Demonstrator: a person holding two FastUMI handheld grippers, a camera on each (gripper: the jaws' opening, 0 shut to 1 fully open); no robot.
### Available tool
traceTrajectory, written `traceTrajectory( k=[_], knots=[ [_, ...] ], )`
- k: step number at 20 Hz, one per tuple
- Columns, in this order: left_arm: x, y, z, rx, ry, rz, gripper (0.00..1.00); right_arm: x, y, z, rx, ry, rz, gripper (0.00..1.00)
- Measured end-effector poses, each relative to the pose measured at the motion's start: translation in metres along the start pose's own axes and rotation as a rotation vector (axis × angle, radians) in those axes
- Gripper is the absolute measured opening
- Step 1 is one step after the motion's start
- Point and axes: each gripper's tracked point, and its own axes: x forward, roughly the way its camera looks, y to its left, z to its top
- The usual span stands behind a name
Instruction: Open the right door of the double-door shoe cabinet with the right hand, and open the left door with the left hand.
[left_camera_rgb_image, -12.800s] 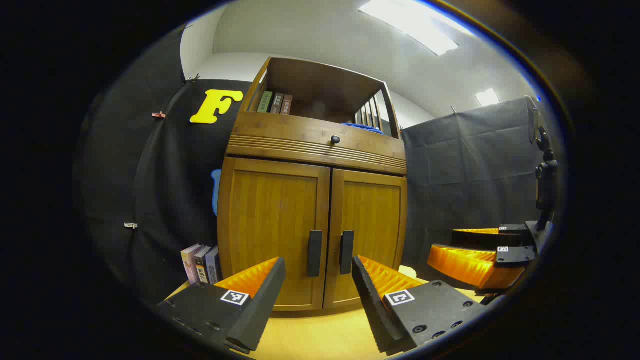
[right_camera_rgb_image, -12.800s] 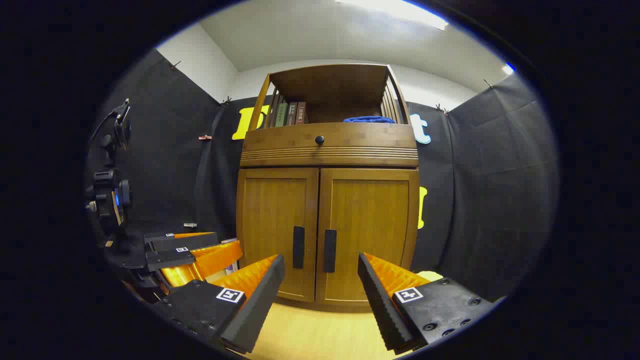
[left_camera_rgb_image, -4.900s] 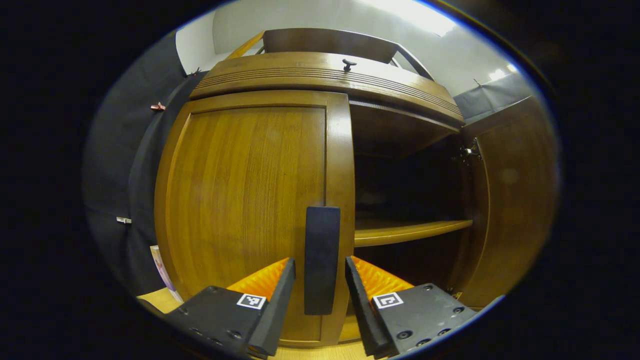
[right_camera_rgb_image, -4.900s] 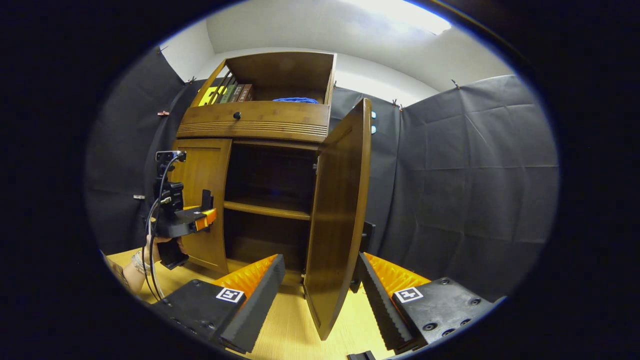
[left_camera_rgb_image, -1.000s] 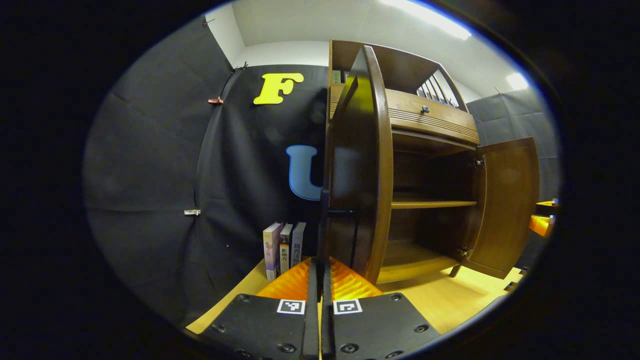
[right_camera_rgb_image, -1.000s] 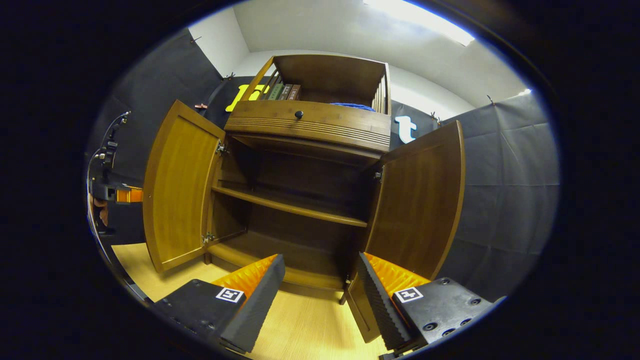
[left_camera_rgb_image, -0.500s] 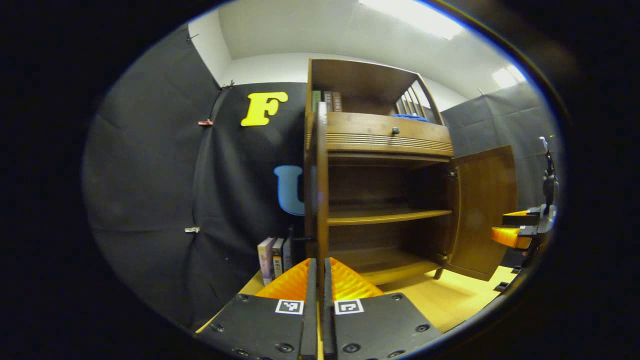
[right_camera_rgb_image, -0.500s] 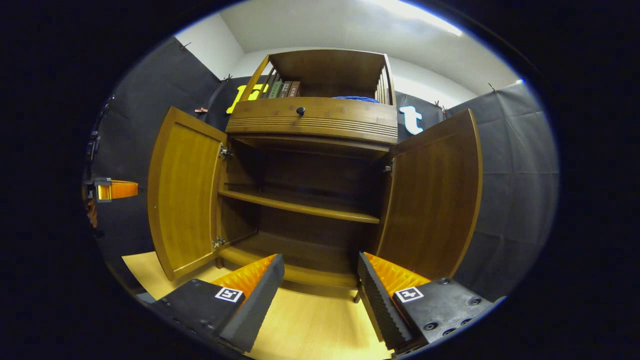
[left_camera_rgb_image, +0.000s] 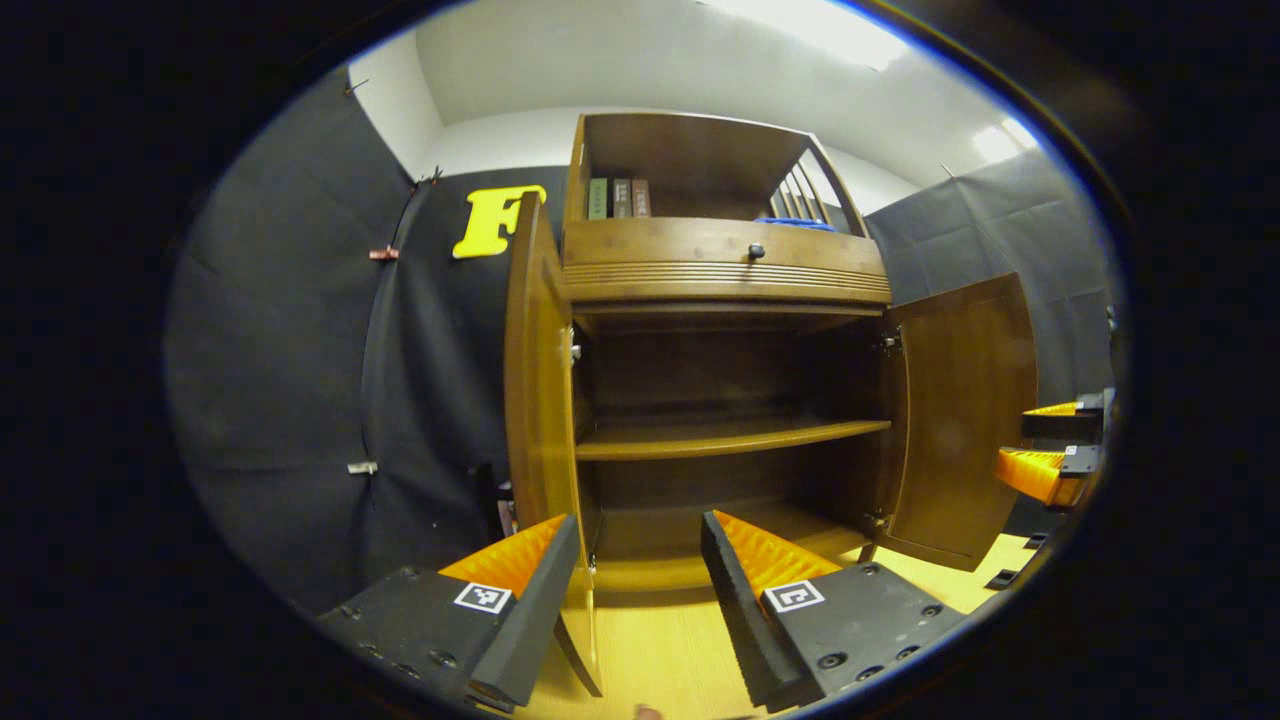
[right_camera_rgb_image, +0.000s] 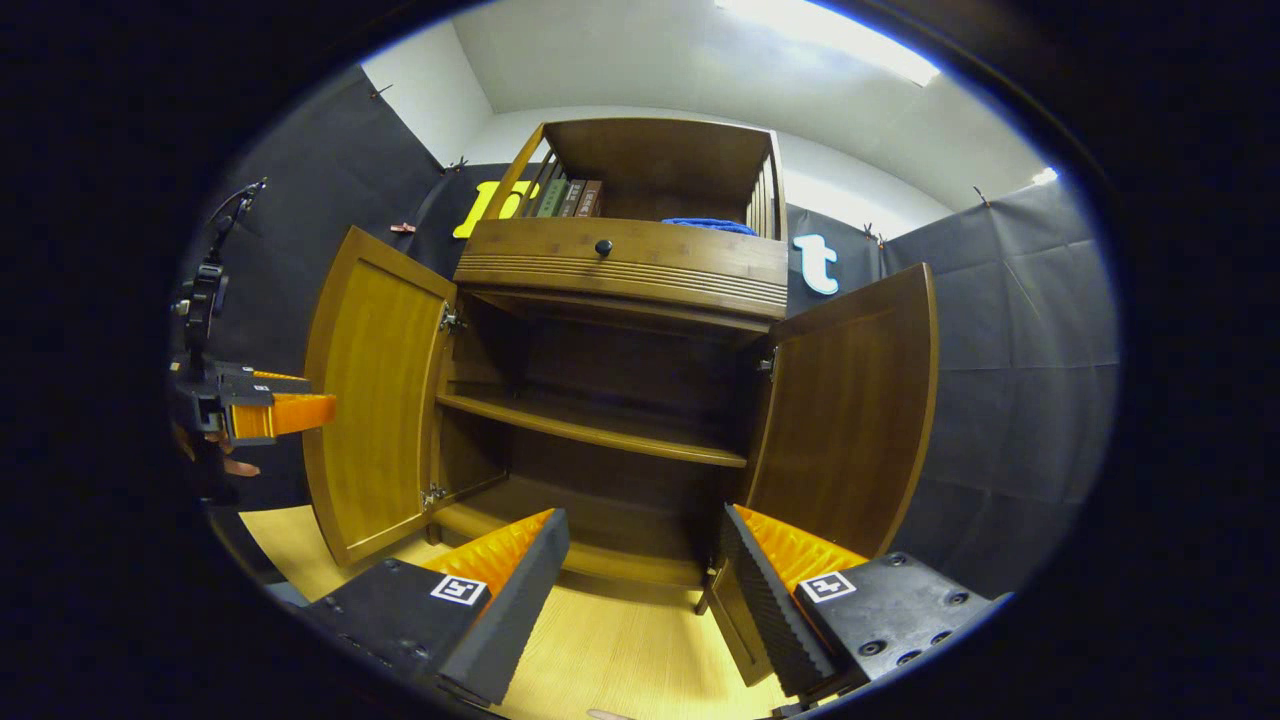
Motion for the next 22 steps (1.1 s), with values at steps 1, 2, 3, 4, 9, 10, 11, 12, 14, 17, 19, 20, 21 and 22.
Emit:
traceTrajectory(
  k=[1, 2, 3, 4, 9, 10, 11, 12, 14, 17, 19, 20, 21, 22],
  knots=[
    [0.003, -0.008, 0.000, 0.006, -0.011, -0.018, 0.75, -0.001, 0.001, 0.001, 0.004, 0.002, 0.003, 0.97],
    [0.004, -0.019, 0.001, 0.001, -0.013, -0.049, 0.80, -0.002, 0.002, 0.001, 0.008, 0.005, 0.007, 0.97],
    [0.006, -0.030, 0.000, -0.013, -0.011, -0.085, 0.81, -0.003, 0.003, 0.001, 0.010, 0.008, 0.009, 0.97],
    [0.007, -0.038, 0.000, -0.029, -0.003, -0.113, 0.82, -0.003, 0.004, 0.001, 0.013, 0.010, 0.012, 0.97],
    [0.014, -0.045, -0.002, -0.067, 0.022, -0.136, 0.90, -0.002, 0.006, 0.001, 0.006, 0.013, 0.016, 0.98],
    [0.014, -0.044, -0.002, -0.063, 0.021, -0.129, 0.92, -0.002, 0.006, 0.000, 0.007, 0.015, 0.019, 0.98],
    [0.014, -0.045, -0.002, -0.057, 0.018, -0.129, 0.92, -0.003, 0.007, 0.000, 0.010, 0.015, 0.022, 0.98],
    [0.015, -0.047, -0.001, -0.053, 0.016, -0.132, 0.94, -0.002, 0.008, 0.001, 0.013, 0.013, 0.024, 0.99],
    [0.015, -0.049, 0.000, -0.047, 0.009, -0.137, 0.93, -0.001, 0.005, 0.003, 0.013, 0.010, 0.017, 0.99],
    [0.015, -0.047, 0.005, -0.035, -0.016, -0.126, 0.93, 0.001, 0.002, 0.003, 0.019, 0.007, 0.006, 0.98],
    [0.014, -0.047, 0.004, -0.027, -0.022, -0.115, 0.93, 0.000, 0.001, 0.003, 0.022, 0.009, 0.004, 0.98],
    [0.014, -0.048, 0.005, -0.023, -0.021, -0.117, 0.93, 0.001, 0.000, 0.004, 0.021, 0.008, 0.001, 0.99],
    [0.014, -0.050, 0.005, -0.021, -0.021, -0.121, 0.93, 0.001, -0.002, 0.004, 0.019, 0.007, -0.004, 0.98],
    [0.014, -0.052, 0.005, -0.020, -0.022, -0.127, 0.94, 0.002, -0.003, 0.004, 0.019, 0.008, -0.005, 0.98]
  ],
)
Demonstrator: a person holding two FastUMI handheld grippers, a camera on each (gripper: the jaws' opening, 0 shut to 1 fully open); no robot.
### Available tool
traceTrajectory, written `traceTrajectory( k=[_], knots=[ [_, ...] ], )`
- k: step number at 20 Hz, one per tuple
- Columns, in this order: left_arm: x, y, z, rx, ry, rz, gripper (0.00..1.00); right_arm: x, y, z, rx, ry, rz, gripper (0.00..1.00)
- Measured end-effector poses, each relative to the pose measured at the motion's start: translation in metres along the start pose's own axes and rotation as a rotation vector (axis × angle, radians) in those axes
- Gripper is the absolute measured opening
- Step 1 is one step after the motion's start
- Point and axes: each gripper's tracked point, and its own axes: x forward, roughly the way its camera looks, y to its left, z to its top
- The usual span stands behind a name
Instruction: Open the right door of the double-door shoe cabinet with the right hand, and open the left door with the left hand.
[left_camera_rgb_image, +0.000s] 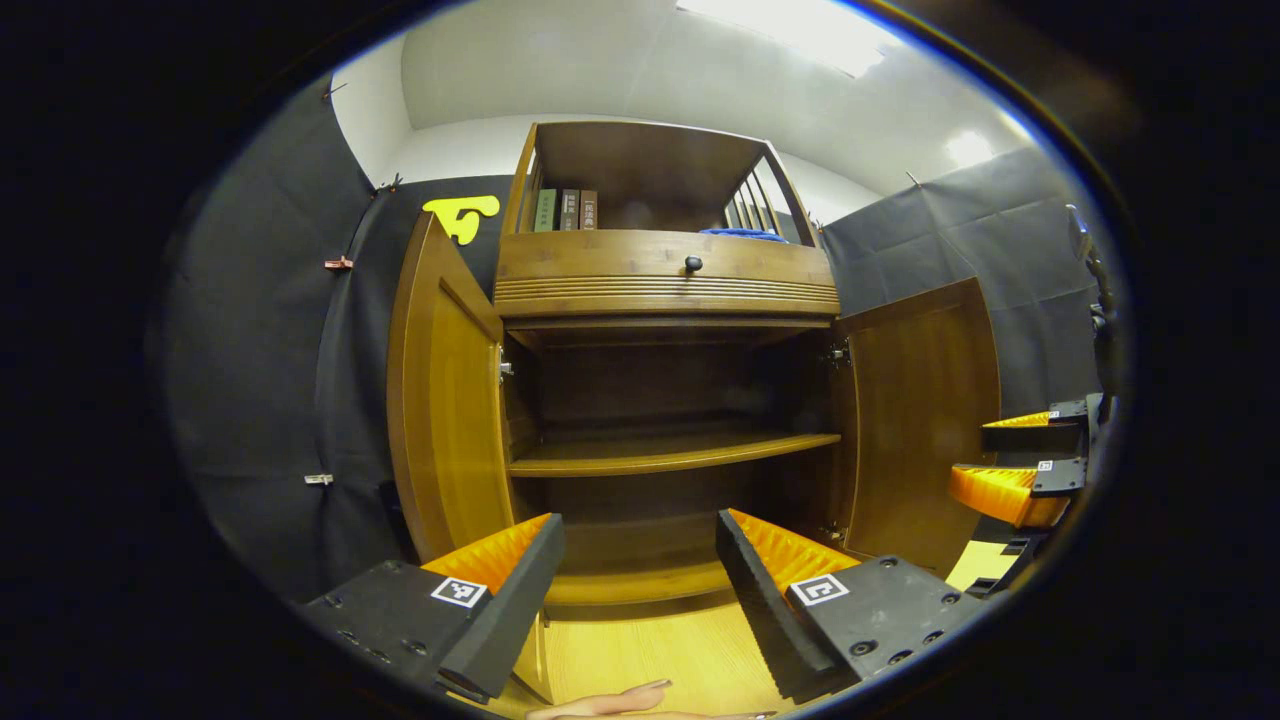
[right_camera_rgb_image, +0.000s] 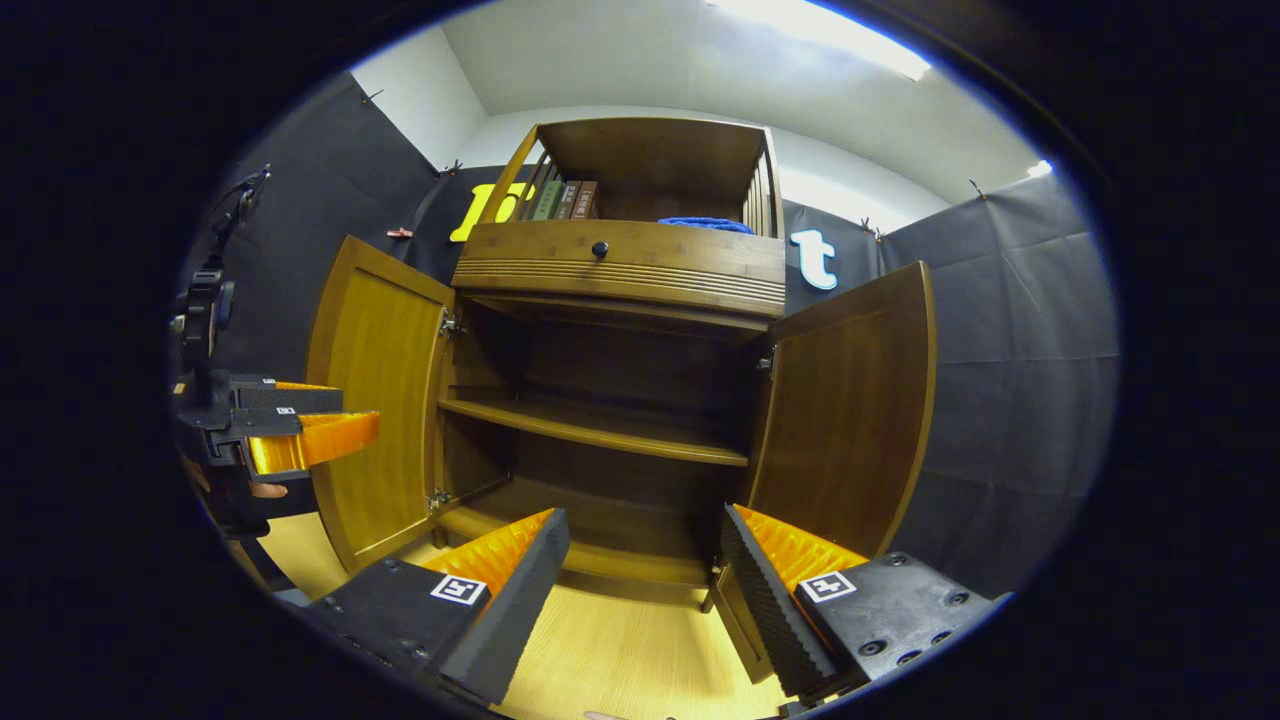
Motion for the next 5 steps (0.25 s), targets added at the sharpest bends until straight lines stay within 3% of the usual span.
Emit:
traceTrajectory(
  k=[5],
  knots=[
    [0.0003, -0.0054, 0.0004, 0.004, -0.005, -0.015, 0.94, 0.0004, 0.0025, -0.0006, 0.011, 0.006, 0.010, 0.98]
  ],
)
